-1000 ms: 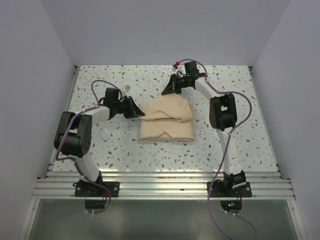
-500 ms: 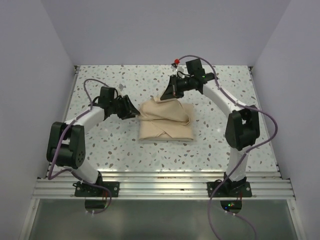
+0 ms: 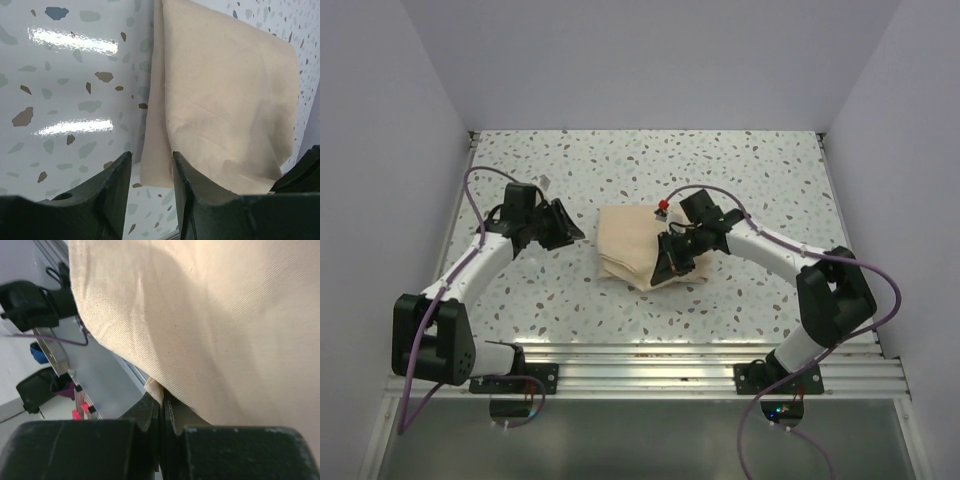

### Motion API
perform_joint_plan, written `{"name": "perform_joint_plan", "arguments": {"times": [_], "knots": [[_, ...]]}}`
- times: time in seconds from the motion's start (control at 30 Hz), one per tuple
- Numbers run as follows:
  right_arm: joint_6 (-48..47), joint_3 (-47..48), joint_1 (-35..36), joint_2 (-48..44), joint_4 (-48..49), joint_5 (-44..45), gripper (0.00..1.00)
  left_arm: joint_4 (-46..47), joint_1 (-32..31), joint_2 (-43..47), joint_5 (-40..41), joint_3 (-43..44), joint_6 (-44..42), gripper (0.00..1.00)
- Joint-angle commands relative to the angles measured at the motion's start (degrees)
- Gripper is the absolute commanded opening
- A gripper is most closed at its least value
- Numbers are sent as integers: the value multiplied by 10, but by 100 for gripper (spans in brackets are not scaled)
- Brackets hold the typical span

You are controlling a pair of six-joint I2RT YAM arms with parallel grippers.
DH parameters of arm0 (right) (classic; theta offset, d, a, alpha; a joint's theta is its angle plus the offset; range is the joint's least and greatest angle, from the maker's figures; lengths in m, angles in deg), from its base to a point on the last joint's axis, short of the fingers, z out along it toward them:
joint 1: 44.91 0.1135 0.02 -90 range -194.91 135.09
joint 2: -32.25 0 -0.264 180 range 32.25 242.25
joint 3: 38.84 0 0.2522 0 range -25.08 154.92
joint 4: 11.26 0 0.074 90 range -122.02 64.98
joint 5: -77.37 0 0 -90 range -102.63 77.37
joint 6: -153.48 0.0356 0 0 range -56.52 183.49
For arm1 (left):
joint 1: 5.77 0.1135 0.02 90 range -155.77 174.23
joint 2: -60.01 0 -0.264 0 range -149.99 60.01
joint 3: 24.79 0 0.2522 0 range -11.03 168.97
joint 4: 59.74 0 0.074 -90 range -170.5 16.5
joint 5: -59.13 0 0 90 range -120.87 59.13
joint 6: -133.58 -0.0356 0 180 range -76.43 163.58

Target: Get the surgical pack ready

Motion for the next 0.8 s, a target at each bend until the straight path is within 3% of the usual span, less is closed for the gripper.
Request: {"name": "perform_joint_plan", "arguments": {"times": [0.0, 0.43, 0.5, 0.6, 0.73, 0.77], "knots": [[26, -52, 31, -47, 47, 30, 1, -15, 4, 17, -2, -7, -2, 42], [70, -128, 127, -32, 90, 96, 13, -3, 4, -10, -62, 3, -13, 41], [76, -135, 130, -17, 89, 101, 28, 2, 4, -15, -72, 4, -17, 41], [67, -129, 136, -6, 67, 94, 42, 24, 4, -20, -108, 6, -22, 41], [46, -86, 131, -74, 11, 127, 58, 53, 4, -23, -159, 17, -25, 41], [45, -74, 126, -89, -9, 138, 66, 59, 4, -26, -173, 17, -22, 41]]}}
